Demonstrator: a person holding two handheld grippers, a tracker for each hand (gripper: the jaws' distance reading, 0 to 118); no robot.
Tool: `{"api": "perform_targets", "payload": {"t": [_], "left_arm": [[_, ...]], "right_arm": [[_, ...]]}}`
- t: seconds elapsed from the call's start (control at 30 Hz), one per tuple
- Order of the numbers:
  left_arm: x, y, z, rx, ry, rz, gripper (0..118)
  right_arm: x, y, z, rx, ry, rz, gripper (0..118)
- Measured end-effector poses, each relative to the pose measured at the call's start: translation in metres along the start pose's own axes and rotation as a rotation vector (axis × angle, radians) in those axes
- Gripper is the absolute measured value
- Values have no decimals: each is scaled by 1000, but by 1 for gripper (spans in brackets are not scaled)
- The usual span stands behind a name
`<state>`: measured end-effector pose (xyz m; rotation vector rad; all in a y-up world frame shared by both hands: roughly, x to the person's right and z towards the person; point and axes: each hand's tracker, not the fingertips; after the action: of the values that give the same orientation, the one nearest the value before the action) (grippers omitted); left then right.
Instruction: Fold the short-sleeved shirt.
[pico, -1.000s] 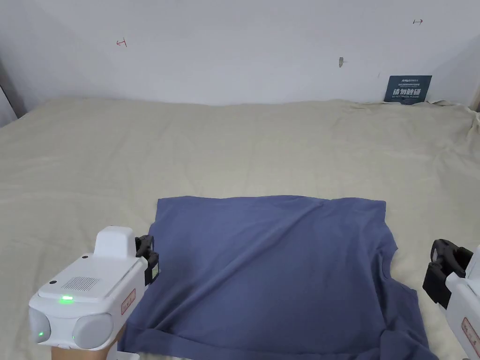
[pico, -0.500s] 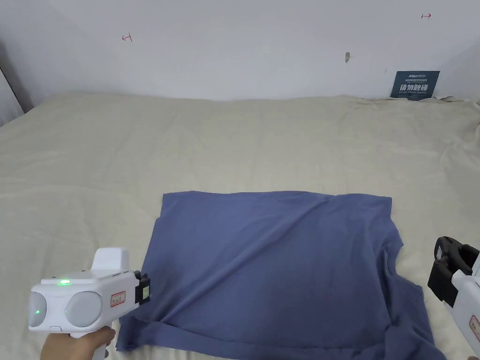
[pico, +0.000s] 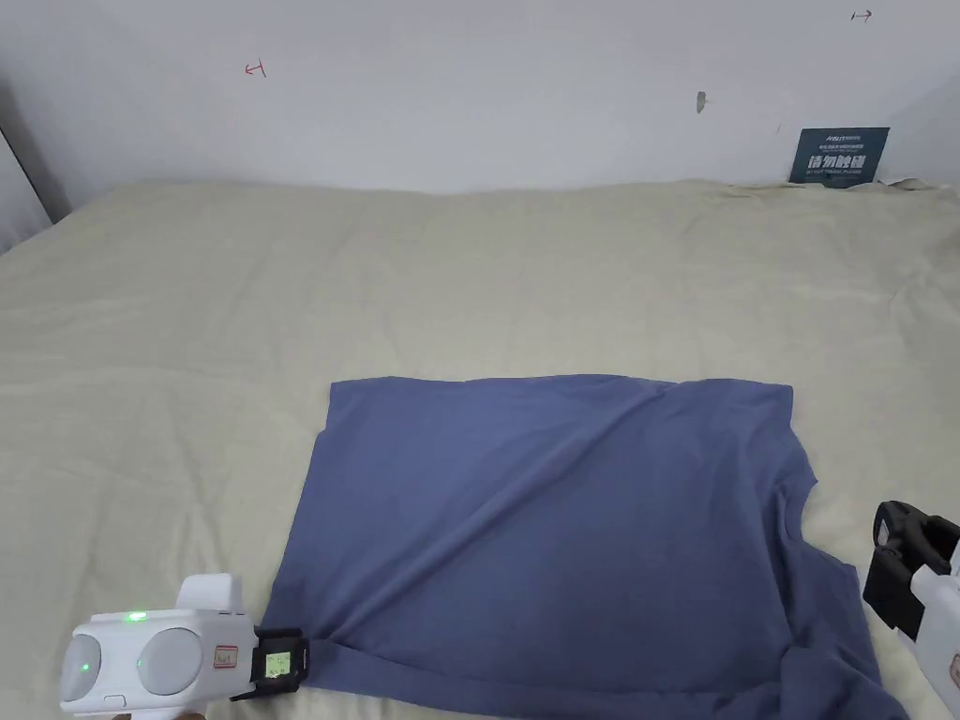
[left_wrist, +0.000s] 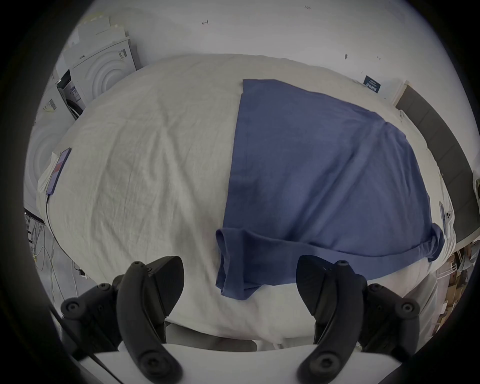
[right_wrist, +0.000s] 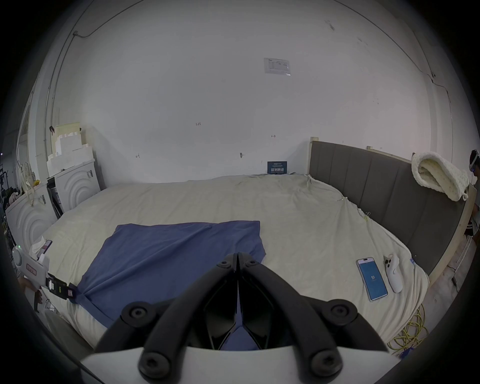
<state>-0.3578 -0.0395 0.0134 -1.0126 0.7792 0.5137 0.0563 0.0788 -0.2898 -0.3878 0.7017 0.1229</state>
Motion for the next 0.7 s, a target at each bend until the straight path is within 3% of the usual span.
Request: {"api": "perform_targets", "payload": {"t": [0.03, 0.07, 0.1, 0.13, 0.23, 0.33, 0.53, 0.57, 0.6, 0.7], "left_arm": [[-2, -1, -4, -3, 0, 0, 88], [-2, -2, -5, -6, 0, 0, 74], [-2, -2, -5, -6, 0, 2, 47], [-2, -2, -7, -11, -4, 5, 31], [0, -5, -11, -39, -13, 0, 7], [-2, -11, -14, -24, -9, -7, 1], [4, -17, 9, 44, -24, -6, 0], [0, -14, 10, 55, -29, -3, 0], [-1, -14, 13, 63, -33, 1, 0], [-2, -9, 20, 85, -40, 1, 0]], "right_arm": [[0, -1, 0, -5, -1, 0, 0], [1, -2, 0, -8, -2, 0, 0], [2, -4, 0, -14, -2, -1, 0], [3, -5, -1, -19, -2, -4, 0], [6, -10, -1, -36, -4, -11, 0], [12, -15, -1, -62, -14, -19, 0], [26, -36, -15, -225, -30, -77, 3], [28, -40, -18, -261, -20, -84, 7], [31, -45, -22, -292, -15, -89, 22], [36, -62, -31, -369, -11, -98, 84]]}}
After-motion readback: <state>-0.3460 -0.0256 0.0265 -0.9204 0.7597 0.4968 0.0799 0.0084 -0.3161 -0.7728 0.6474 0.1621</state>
